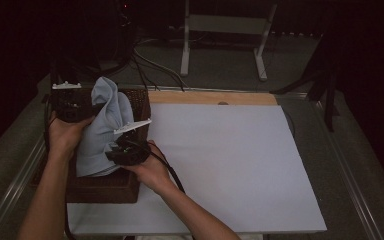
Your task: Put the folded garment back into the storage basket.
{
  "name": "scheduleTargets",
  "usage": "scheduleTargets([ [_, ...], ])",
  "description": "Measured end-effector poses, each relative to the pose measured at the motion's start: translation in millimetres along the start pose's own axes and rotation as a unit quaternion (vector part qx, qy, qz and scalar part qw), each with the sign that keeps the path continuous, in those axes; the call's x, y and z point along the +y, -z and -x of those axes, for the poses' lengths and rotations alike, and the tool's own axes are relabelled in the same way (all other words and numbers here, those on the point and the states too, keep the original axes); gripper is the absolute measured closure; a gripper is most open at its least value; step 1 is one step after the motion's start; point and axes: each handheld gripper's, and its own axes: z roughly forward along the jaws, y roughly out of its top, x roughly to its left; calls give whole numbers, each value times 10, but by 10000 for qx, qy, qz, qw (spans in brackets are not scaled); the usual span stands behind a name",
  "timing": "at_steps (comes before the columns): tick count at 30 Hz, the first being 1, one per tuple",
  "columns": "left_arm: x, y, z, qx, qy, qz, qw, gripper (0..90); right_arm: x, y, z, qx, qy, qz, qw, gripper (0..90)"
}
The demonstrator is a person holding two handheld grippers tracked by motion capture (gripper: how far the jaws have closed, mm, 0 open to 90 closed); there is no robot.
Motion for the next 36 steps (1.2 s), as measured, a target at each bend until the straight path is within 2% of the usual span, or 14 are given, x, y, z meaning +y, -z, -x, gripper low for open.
scheduleTargets([
  [19,-60,51,-67,8,-64,6,10000,802,-4,-115,-76,26,-10,-18,10000,792],
  [36,-138,100,-153,35,-65,-37,10000,802,-65,-263,-157,79,16,-152,9999,791],
])
